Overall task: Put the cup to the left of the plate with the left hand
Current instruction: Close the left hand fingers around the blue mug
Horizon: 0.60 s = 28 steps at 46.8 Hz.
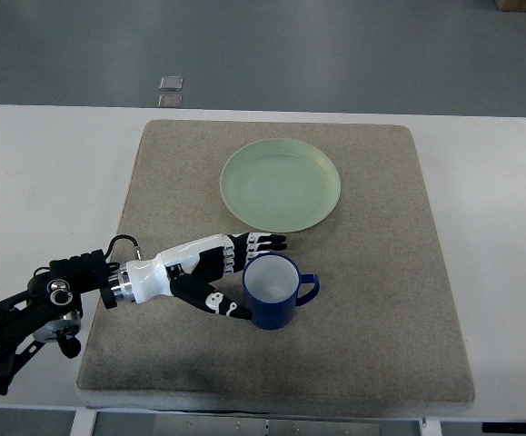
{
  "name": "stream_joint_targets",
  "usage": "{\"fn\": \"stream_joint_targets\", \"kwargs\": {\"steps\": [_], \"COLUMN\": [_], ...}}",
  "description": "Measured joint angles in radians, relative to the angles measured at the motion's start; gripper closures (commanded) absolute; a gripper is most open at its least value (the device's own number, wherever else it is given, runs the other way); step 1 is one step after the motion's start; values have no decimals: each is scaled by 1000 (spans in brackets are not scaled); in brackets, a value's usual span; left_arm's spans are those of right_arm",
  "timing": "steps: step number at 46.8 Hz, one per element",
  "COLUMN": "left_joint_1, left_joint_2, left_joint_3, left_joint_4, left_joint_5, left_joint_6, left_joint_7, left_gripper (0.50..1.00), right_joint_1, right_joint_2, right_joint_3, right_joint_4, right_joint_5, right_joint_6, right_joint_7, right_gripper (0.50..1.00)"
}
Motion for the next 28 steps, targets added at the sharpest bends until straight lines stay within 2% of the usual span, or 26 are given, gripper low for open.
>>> {"fn": "stream_joint_targets", "kwargs": {"steps": [20, 24, 28], "left_joint_1": [-4, -6, -6], "left_joint_2": [-11, -16, -17], "left_joint_3": [27, 27, 27], "left_joint_4": [0, 0, 0], "left_joint_5": [6, 10, 27], "left_joint_6": [0, 0, 0], "left_joint_7": [0, 0, 0], "left_gripper": [531, 596, 623], "right_joint_1": [0, 0, 0], "right_joint_2": [0, 0, 0], "right_joint_3": [0, 0, 0], "right_joint_4": [0, 0, 0], "right_joint_5": [0, 0, 0], "right_joint_6": [0, 0, 0], "right_joint_7": [0, 0, 0], "right_gripper": [568, 568, 568]}}
